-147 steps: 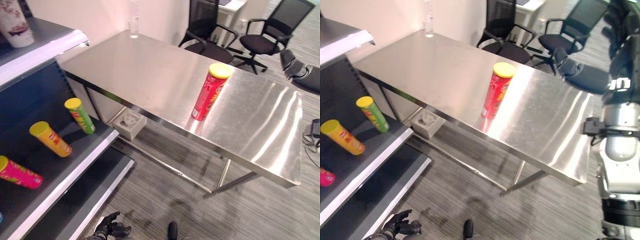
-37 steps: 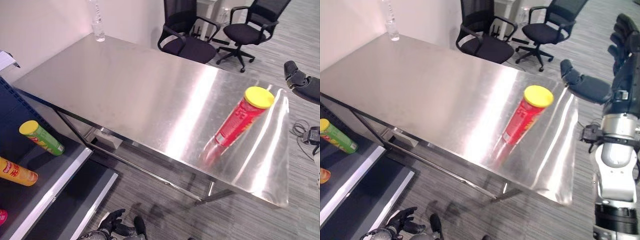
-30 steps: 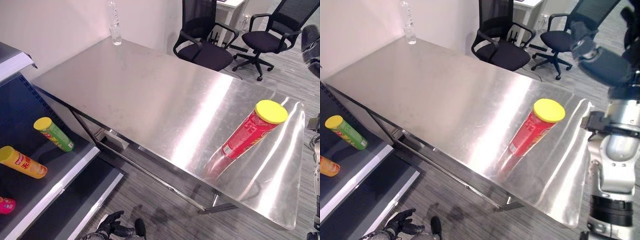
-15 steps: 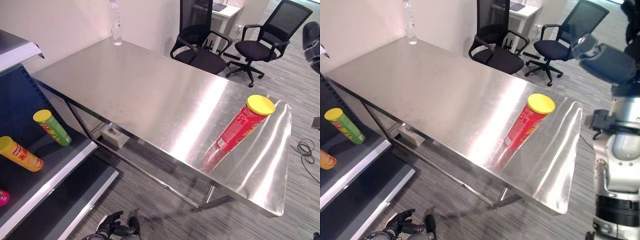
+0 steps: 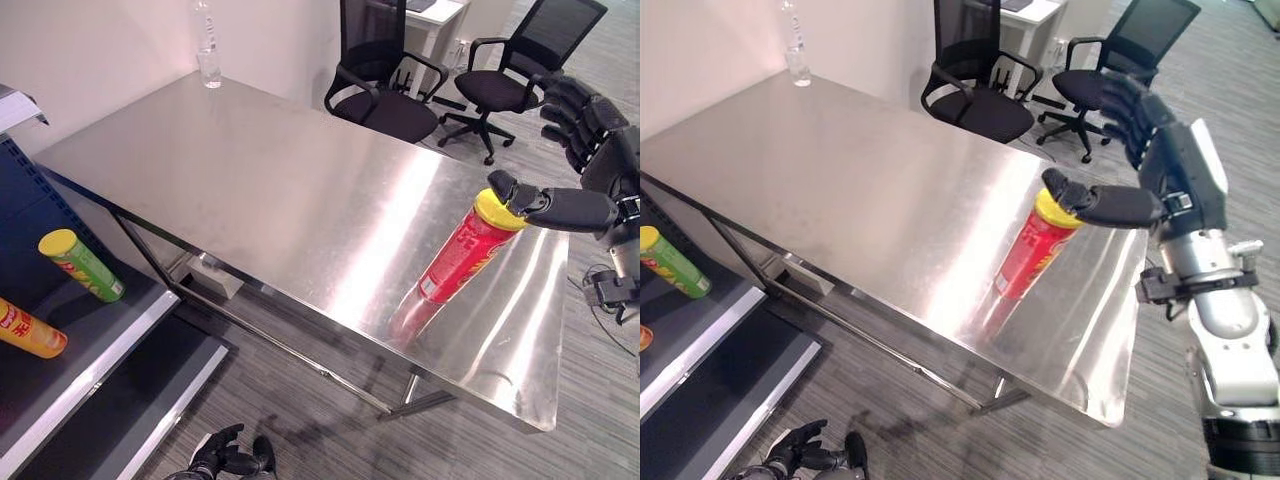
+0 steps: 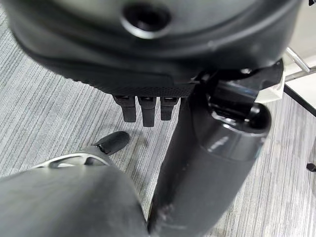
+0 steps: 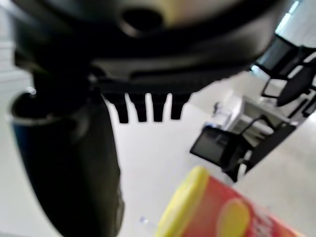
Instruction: Put the goods on the table back onto the shelves and tidy them up.
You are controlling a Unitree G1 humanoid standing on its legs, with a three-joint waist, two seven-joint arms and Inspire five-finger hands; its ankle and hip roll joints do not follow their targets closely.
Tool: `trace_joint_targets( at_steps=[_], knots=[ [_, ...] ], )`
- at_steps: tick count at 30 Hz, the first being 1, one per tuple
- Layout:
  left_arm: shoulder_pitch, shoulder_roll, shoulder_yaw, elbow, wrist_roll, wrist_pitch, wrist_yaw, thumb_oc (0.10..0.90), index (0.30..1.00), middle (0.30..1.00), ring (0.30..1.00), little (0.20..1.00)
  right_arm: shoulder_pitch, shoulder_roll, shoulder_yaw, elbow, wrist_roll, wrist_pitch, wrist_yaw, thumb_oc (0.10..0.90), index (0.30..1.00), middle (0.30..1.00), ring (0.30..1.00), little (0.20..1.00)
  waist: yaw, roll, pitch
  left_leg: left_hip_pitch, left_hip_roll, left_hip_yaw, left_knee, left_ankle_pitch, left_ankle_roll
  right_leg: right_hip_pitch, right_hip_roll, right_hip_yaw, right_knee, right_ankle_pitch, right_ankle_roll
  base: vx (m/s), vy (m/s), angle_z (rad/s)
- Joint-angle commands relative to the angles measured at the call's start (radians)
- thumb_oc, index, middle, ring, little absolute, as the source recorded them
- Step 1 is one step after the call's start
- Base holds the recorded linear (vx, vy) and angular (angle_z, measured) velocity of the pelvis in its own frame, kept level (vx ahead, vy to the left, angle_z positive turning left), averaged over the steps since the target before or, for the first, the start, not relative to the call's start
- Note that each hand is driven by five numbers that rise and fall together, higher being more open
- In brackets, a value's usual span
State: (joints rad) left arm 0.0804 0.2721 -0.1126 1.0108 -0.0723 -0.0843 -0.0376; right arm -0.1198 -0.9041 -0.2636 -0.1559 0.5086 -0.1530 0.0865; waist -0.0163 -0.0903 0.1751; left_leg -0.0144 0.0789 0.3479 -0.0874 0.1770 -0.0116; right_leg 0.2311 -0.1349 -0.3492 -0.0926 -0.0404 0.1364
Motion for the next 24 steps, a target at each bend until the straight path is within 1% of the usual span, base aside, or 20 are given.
trace_joint_targets(
  at_steps=[1, 6, 14, 19, 24],
  knots=[
    [-0.014, 0.009, -0.025, 0.02, 0.036, -0.048, -0.026, 0.8, 0.9, 0.9, 0.9, 0.9, -0.044, -0.118, -0.078, -0.04, 0.068, -0.072, 0.011, 0.8, 0.9, 0.9, 0.9, 0.9, 0.031, 0.02, -0.058, 0.053, 0.128, 0.011, 0.046, -0.087, -0.122, -0.058, 0.03, -0.018, 0.019, -0.043, -0.001, 0.0, 0.0, 0.0],
    [-0.017, 0.006, -0.02, 0.018, 0.039, -0.048, -0.028, 0.8, 0.9, 0.9, 0.9, 0.9, -0.013, -0.113, -0.109, -0.068, 0.088, -0.07, 0.029, 0.8, 0.9, 0.9, 0.9, 0.9, 0.026, 0.021, -0.063, 0.045, 0.131, 0.007, 0.046, -0.084, -0.123, -0.062, 0.032, -0.021, 0.019, -0.042, -0.003, 0.0, -0.002, 0.02],
    [-0.017, 0.006, -0.02, 0.015, 0.044, -0.049, -0.032, 0.8, 0.9, 0.9, 0.9, 0.9, 0.011, -0.099, -0.086, -0.059, 0.079, -0.05, 0.053, 0.8, 0.9, 0.9, 0.9, 0.9, 0.029, 0.02, -0.064, 0.046, 0.13, 0.004, 0.05, -0.087, -0.123, -0.06, 0.031, -0.022, 0.02, -0.042, -0.003, 0.0, 0.0, 0.0],
    [-0.019, 0.005, -0.021, 0.014, 0.05, -0.048, -0.033, 0.8, 0.9, 0.9, 0.9, 0.9, 0.075, -0.098, -0.084, -0.045, 0.073, -0.026, 0.079, 0.8, 0.9, 0.9, 0.9, 0.9, 0.024, 0.018, -0.056, 0.045, 0.13, 0.002, 0.059, -0.093, -0.126, -0.055, 0.031, -0.025, 0.022, -0.045, -0.004, 0.0, 0.0, 0.0],
    [-0.02, 0.002, -0.02, 0.012, 0.051, -0.047, -0.036, 0.8, 0.9, 0.9, 0.9, 0.9, 0.098, -0.086, -0.068, -0.034, 0.071, -0.012, 0.092, 0.8, 0.9, 0.9, 0.9, 0.9, 0.024, 0.02, -0.054, 0.044, 0.13, 0.003, 0.059, -0.093, -0.125, -0.058, 0.03, -0.026, 0.022, -0.044, -0.003, 0.0, 0.0, 0.0]
  ],
)
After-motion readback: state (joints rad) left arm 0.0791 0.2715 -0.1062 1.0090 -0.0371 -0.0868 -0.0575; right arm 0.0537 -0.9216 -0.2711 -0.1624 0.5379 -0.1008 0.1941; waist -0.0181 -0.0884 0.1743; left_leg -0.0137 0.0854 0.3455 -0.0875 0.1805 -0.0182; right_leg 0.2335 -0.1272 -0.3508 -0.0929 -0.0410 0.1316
